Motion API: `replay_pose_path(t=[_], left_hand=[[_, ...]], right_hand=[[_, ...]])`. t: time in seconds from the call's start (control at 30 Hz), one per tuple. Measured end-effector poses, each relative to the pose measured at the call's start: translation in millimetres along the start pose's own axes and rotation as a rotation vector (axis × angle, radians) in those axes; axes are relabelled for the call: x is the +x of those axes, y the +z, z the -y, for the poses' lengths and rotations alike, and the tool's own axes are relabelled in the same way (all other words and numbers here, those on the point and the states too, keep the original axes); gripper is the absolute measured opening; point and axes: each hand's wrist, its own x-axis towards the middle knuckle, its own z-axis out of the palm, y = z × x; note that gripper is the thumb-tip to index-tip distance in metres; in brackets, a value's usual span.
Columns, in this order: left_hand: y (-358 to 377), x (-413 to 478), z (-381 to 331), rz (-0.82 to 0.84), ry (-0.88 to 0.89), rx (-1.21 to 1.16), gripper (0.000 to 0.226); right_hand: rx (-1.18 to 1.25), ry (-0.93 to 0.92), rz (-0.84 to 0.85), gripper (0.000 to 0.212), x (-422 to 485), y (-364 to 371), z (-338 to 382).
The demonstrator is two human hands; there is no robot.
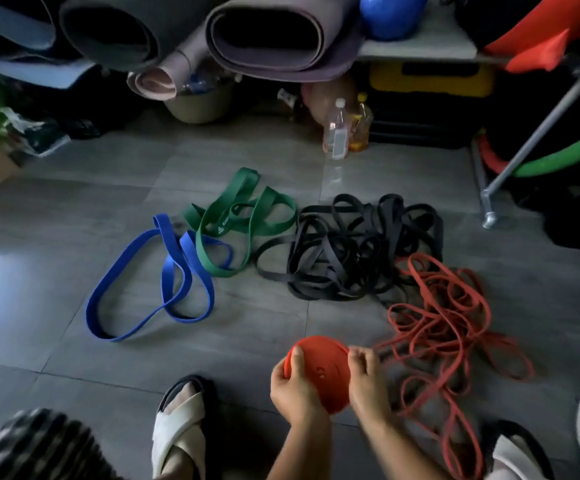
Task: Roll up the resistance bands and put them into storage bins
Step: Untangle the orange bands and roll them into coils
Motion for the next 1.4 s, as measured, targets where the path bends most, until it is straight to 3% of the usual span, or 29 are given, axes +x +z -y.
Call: replay_pose_path(t=[0.13, 0.27, 0.47, 0.63, 0.77, 0.87, 1.0, 1.1, 1.2, 1.4], left_hand=[[0, 63, 28, -0.134, -0.081, -0.022, 0.021], [15, 125, 39, -0.131, -0.06, -0.026, 0.013], [37, 201, 53, -0.18, -0.008, 0.01, 0.012], [54, 227, 65, -0.185, 0.094, 0.207, 0.022], [52, 231, 71, -0.224, 0.119, 0.484, 0.038], [48, 231, 68, -0.169, 0.21, 0.605, 0.045], [24, 219, 74, 0.044, 0.42, 0.878, 0.072], [11, 218, 79, 0.16, 0.456, 0.96, 0.096], [13, 221, 78, 0.18, 0.461, 1.069, 0.107], [22, 221, 78, 0.156, 0.472, 1.166, 0.109]], right_hand=[[-0.103, 0.048, 0.121, 0.02, 29, 51, -59], [-0.172, 0.105, 0.198, 0.03, 71, 91, -95], [-0.273, 0.024, 0.288, 0.036, 117, 140, -123], [-0.321, -0.076, 0.169, 0.028, 127, 152, -139], [-0.617, -0.255, -0.009, 0.033, 124, 147, -147], [-0.672, -0.345, -0.016, 0.028, 123, 146, -149], [-0.736, -0.434, 0.024, 0.033, 121, 147, -152], [-0.732, -0.497, 0.008, 0.03, 120, 147, -154], [-0.706, -0.55, 0.008, 0.038, 117, 147, -160], [-0.685, -0.59, 0.067, 0.03, 125, 145, -169]])
